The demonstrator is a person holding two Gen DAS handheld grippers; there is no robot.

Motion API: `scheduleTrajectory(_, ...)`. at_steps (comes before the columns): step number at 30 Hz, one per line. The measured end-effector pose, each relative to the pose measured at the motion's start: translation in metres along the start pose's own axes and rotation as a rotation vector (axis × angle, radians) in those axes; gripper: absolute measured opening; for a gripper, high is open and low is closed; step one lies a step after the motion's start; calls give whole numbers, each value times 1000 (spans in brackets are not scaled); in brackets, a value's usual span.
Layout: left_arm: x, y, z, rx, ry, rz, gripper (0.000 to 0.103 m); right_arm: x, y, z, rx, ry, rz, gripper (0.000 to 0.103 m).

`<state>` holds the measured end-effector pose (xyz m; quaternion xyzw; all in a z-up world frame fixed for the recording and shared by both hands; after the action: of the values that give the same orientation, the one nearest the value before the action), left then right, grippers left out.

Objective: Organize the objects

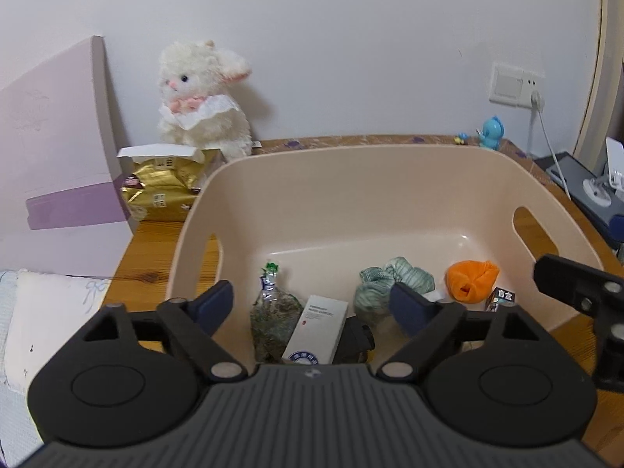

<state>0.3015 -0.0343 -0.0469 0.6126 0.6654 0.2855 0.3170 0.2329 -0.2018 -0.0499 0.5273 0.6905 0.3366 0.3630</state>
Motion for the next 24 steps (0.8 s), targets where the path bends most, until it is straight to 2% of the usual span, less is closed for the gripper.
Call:
scheduleTrajectory(16,8,-14,-80,-63,5,8,90,7,-8,-73,-42,-2,2,103)
scheduleTrajectory(24,11,-25,-116,-81,-1,16,90,12,-18,-109,-31,11,-7,103)
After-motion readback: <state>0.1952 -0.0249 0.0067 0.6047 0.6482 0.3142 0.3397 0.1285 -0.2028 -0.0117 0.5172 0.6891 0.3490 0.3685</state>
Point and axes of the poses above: each gripper's, at about its wrist camera, not at the fingertips, and z roughly the way its jaws point, x to its left, y to its top, the point moved 9 cm from there along z, roughly the way its jaws point, and after that the axes turned 10 degrees about -z, right-handed, at the moved point
